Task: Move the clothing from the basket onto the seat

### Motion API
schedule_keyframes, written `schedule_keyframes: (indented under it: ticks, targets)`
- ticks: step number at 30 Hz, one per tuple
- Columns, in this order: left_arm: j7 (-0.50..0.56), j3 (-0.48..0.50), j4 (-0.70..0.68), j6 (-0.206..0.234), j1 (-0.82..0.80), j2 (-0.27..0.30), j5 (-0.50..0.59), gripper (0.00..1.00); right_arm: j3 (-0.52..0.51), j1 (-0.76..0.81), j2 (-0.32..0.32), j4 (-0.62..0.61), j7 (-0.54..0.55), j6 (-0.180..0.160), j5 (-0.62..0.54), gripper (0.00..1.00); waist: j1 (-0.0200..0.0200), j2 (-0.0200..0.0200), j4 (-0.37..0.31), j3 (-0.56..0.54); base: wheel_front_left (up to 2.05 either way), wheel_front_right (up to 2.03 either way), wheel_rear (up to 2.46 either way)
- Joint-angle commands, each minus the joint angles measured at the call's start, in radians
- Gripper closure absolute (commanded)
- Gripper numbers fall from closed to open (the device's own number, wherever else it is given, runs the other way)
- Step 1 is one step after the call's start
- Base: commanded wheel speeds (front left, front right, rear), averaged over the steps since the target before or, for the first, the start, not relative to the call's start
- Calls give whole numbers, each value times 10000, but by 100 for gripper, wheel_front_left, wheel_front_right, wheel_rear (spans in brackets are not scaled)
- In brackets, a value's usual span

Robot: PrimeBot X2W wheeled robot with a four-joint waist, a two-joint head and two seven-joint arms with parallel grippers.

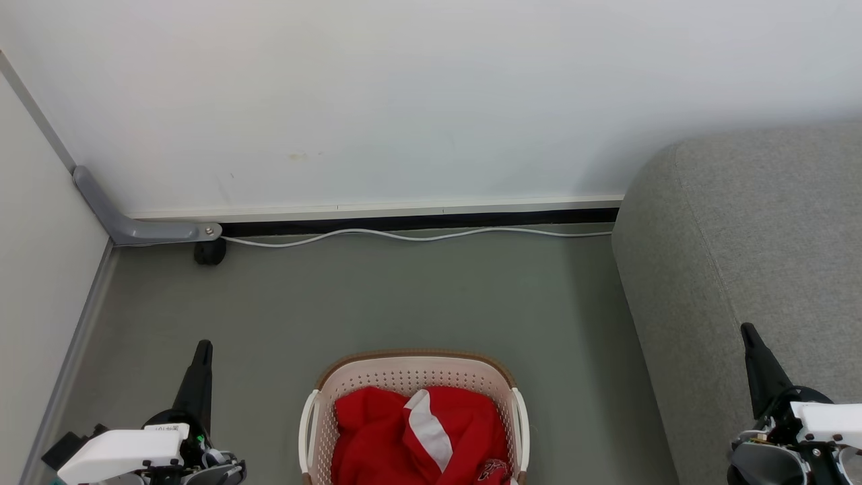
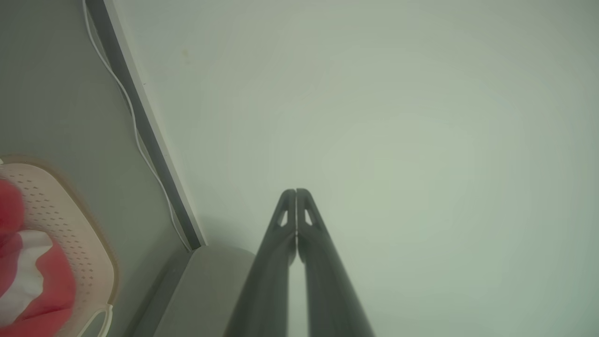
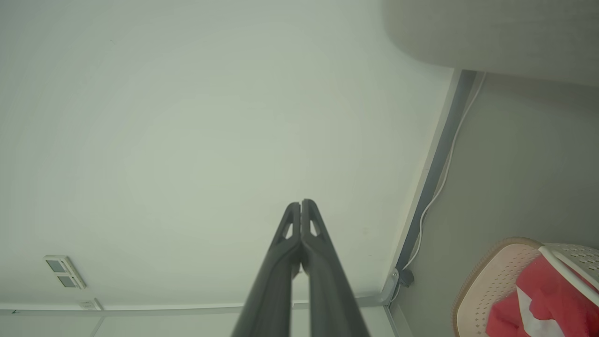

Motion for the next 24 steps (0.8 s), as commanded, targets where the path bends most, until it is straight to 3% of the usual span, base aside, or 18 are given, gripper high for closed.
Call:
schedule_keyframes:
  ticks: [1,24]
  targets:
    - [59,321,-288,-85,-580,167,-40,100,174,-165,-104,-315,75,16,115,100,0,0,0,0,0,0,0]
    - [59,321,-288,-85,-580,167,-40,100,174,-165,-104,-315,75,16,115,100,0,0,0,0,0,0,0]
